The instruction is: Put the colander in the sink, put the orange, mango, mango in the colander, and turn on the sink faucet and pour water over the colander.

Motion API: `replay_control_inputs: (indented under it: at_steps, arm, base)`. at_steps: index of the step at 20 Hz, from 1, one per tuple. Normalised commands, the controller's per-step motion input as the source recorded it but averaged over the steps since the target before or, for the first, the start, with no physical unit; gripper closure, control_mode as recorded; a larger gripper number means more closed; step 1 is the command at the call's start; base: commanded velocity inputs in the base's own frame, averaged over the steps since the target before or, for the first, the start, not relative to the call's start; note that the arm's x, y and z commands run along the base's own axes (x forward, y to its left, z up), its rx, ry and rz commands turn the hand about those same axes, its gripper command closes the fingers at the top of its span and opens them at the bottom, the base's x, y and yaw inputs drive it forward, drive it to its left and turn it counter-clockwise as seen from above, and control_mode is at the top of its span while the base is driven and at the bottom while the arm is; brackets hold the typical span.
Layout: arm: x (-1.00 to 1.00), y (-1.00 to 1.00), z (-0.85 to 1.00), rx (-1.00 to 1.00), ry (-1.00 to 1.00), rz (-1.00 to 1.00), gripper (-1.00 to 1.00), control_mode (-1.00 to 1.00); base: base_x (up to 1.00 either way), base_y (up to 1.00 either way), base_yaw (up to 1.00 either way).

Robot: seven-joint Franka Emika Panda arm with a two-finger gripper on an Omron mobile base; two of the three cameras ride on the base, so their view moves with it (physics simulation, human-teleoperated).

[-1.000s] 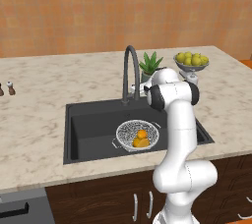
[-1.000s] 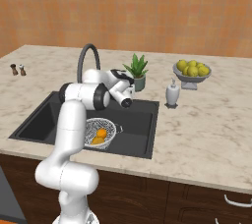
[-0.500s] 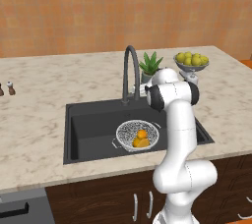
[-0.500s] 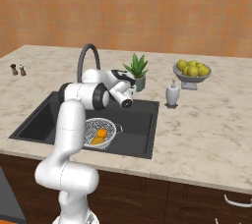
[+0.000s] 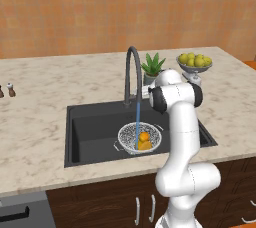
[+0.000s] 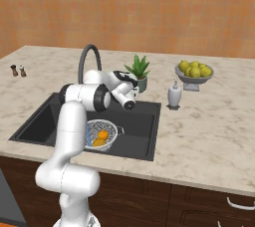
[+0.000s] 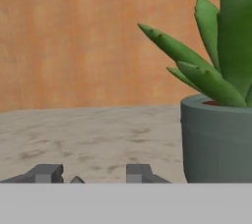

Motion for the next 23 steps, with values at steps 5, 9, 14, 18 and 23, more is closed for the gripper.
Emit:
replay_control_inputs:
  at_steps: [5, 9, 14, 18, 23]
  arm:
    - [0.00, 0.00, 0.00, 0.00, 0.00, -0.03, 1.00, -1.00]
    - [0.00, 0.00, 0.00, 0.00, 0.00, 0.00, 1.00, -1.00]
    - [0.00, 0.00, 0.00, 0.00, 0.00, 0.00, 1.00, -1.00]
    - [0.00, 0.00, 0.00, 0.00, 0.00, 0.00, 1.00, -1.00]
    - [0.00, 0.00, 0.00, 0.00, 0.00, 0.00, 1.00, -1.00]
  base:
    - [0.00, 0.00, 0.00]
    - [0.00, 0.00, 0.00]
    - [0.00, 0.00, 0.00]
    - [0.00, 0.00, 0.00]
    - [0.00, 0.00, 0.00]
